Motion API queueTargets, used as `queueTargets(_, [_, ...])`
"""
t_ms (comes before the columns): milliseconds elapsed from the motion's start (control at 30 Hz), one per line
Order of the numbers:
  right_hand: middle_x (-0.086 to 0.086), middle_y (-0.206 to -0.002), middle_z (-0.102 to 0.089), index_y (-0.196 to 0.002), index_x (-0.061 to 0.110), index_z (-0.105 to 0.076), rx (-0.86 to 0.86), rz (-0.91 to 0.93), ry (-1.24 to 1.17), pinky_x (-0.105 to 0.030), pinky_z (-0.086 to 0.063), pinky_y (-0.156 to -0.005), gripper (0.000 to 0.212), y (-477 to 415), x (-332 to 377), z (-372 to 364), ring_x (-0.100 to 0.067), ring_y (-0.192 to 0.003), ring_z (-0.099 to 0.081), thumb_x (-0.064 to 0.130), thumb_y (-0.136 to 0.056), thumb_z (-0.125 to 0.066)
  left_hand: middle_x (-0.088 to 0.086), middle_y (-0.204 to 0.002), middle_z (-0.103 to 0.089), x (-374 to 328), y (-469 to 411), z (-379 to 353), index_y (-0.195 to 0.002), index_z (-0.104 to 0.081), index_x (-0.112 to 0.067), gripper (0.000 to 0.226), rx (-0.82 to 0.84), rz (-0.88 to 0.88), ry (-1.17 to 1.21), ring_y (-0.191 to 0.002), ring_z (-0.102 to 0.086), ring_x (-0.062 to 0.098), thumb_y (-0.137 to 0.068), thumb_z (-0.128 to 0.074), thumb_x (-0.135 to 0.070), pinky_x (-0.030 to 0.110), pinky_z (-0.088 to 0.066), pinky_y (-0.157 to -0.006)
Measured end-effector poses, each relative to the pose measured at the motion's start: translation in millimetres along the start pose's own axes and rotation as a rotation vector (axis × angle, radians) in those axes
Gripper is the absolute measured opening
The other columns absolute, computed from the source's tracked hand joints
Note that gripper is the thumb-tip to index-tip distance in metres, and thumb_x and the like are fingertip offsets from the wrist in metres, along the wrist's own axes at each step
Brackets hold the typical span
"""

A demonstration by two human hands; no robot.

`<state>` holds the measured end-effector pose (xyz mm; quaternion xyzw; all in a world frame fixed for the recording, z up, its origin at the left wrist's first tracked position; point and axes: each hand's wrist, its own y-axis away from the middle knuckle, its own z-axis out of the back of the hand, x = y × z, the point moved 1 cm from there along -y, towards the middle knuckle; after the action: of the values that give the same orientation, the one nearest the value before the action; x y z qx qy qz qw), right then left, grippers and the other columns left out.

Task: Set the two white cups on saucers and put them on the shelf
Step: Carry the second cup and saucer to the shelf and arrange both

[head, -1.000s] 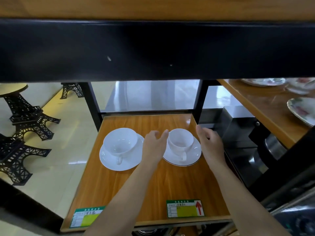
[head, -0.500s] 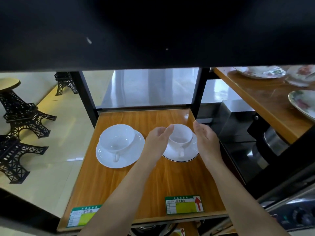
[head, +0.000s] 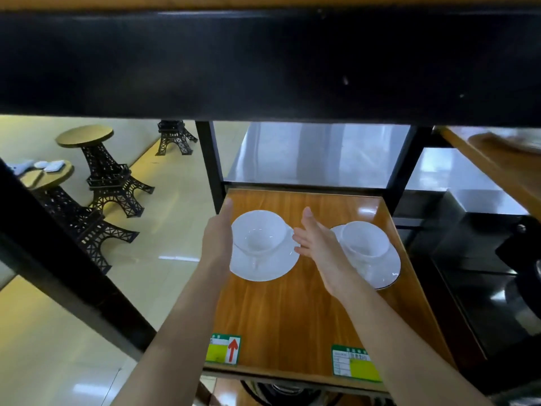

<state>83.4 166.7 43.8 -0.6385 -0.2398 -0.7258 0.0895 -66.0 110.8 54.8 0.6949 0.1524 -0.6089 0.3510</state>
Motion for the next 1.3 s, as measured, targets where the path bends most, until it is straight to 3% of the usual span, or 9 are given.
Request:
queueTargets(167, [-0.007,-0.135,-0.054,-0.126,0.029,-0.046,0.048,-0.002,-0.034,-0.029,-0.041,-0.092,0.045,-4.1,-1.8,-13.2,-0.016,-0.109,-0.052,0.056,-0.092,-0.035,0.014,-0.139,-0.05,10.4,5.2,6.4,-0.143,-0.039,-0.013,0.066,0.0,0.08,0.054,-0.128,-0.047,0.029,-0.093,-0.041,-0.055,0.038,-0.034,-0.106])
queueTargets(433, [-0.006,-0.141,-0.048,-0.143,0.02,-0.035,0.02,-0.001,-0.015,-0.031,-0.039,-0.098,0.06,-7.8,0.2,-14.6,-0.02,-0.122,-0.049,0.054,-0.093,-0.035,0.014,-0.138,-0.051,16.5,2.2,9.3,-0.142,-0.041,-0.011,0.067,-0.03,0.086,0.055,-0.126,-0.048,0.03,-0.092,-0.041,-0.055,0.041,-0.036,-0.106])
queueTargets(533, [0.002,-0.118,-0.055,-0.133,0.019,-0.044,-0.068,0.021,0.002,-0.024,-0.042,-0.086,0.052,-3.7,-5.3,-10.5,-0.014,-0.105,-0.052,0.052,-0.093,-0.039,0.005,-0.105,-0.059,17.3,-0.3,12.9,-0.104,-0.059,-0.013,0.043,-0.092,0.045,0.018,-0.106,-0.051,0.024,-0.094,-0.041,-0.051,0.036,-0.038,-0.091])
queueTargets(600, [0.004,-0.099,-0.058,-0.124,0.016,-0.05,-0.189,0.028,0.092,-0.02,-0.046,-0.069,0.043,0.0,-14.3,-6.5,-0.011,-0.089,-0.057,0.046,-0.094,-0.043,0.002,-0.09,-0.055,21.1,-2.2,17.9,-0.087,-0.055,-0.014,0.033,-0.161,0.006,-0.065,-0.095,-0.046,0.022,-0.096,-0.043,-0.044,0.034,-0.034,-0.081])
queueTargets(633, [0.003,-0.096,-0.059,-0.123,0.014,-0.051,-0.242,0.026,0.156,-0.019,-0.047,-0.062,0.04,1.5,-20.5,-4.4,-0.011,-0.081,-0.058,0.042,-0.094,-0.045,0.01,-0.097,-0.058,25.2,-4.0,20.7,-0.096,-0.057,-0.007,0.034,-0.184,-0.005,-0.139,-0.094,-0.048,0.025,-0.095,-0.046,-0.039,0.029,-0.029,-0.08])
queueTargets(700, [-0.002,-0.095,-0.061,-0.126,0.013,-0.049,-0.287,-0.003,0.265,-0.019,-0.049,-0.05,0.039,4.5,-33.2,-3.5,-0.013,-0.069,-0.061,0.036,-0.095,-0.048,0.027,-0.12,-0.057,33.7,-6.1,25.2,-0.123,-0.051,0.006,0.048,-0.203,0.011,-0.304,-0.1,-0.054,0.038,-0.093,-0.053,-0.032,0.051,-0.044,-0.091])
queueTargets(767, [-0.004,-0.091,-0.063,-0.126,0.013,-0.048,-0.26,-0.058,0.328,-0.019,-0.051,-0.047,0.039,6.6,-44.1,-6.0,-0.014,-0.059,-0.063,0.035,-0.095,-0.049,0.025,-0.122,-0.058,41.0,-7.3,28.0,-0.132,-0.044,0.002,0.052,-0.184,0.049,-0.409,-0.102,-0.059,0.037,-0.091,-0.057,-0.028,0.045,-0.049,-0.083])
queueTargets(900, [-0.004,-0.081,-0.064,-0.131,0.012,-0.046,-0.22,-0.124,0.286,-0.018,-0.052,-0.046,0.044,7.3,-53.4,-13.8,-0.014,-0.052,-0.062,0.036,-0.094,-0.051,0.01,-0.083,-0.065,46.8,-10.1,28.5,-0.132,-0.046,-0.006,0.044,-0.1,0.083,-0.421,-0.067,-0.066,0.022,-0.092,-0.059,-0.02,0.031,-0.056,-0.059])
queueTargets(1300, [-0.009,-0.081,-0.071,-0.123,0.011,-0.054,-0.252,-0.143,0.226,-0.023,-0.053,-0.051,0.03,1.9,-52.5,-26.1,-0.014,-0.053,-0.06,0.018,-0.094,-0.053,0.017,-0.111,-0.066,58.6,-5.1,31.5,-0.131,-0.051,-0.006,0.041,-0.085,0.042,-0.286,-0.087,-0.069,0.028,-0.091,-0.059,-0.008,0.04,-0.059,-0.079])
